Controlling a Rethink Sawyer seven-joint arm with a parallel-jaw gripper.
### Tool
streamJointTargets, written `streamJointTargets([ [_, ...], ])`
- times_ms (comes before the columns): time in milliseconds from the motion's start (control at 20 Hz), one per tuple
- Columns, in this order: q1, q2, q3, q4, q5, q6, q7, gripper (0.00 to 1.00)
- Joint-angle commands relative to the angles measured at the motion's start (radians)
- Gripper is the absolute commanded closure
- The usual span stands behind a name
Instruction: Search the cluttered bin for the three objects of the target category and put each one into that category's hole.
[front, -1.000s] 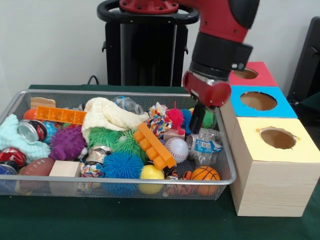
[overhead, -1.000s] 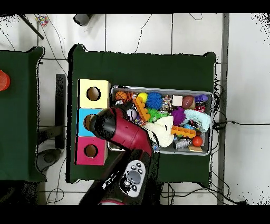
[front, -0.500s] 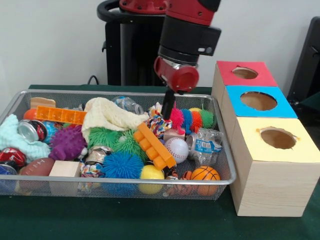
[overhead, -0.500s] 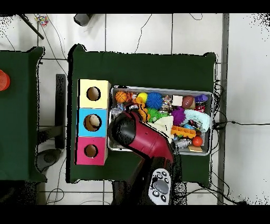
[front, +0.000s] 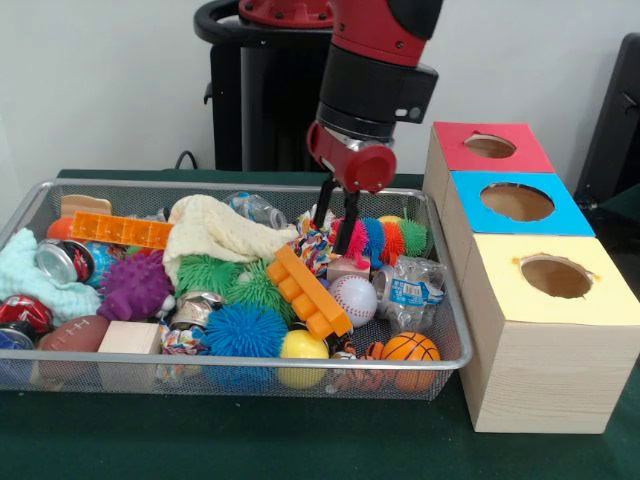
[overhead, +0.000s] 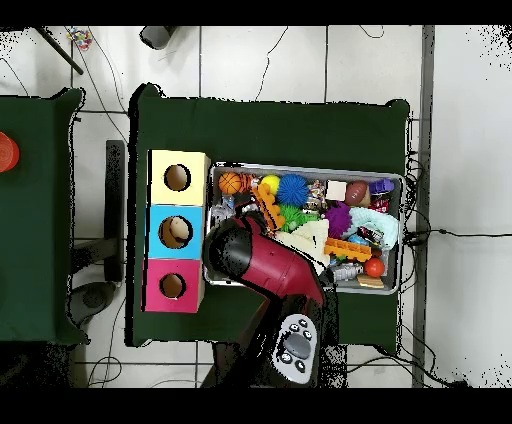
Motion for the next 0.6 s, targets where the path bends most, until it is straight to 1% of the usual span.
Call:
streamJointTargets([
  [50,0.099,0.086,-0.018,-0.054,0.000,0.118,0.131,0.00],
  [150,0.107,0.077,-0.006,-0.055,0.009,0.142,0.136,0.00],
  [300,0.102,0.059,-0.009,-0.059,0.011,0.172,0.126,0.00],
  [450,0.123,0.058,-0.013,-0.076,0.023,0.199,0.141,0.00],
  [600,0.135,0.070,-0.012,-0.095,0.034,0.203,0.153,0.00],
])
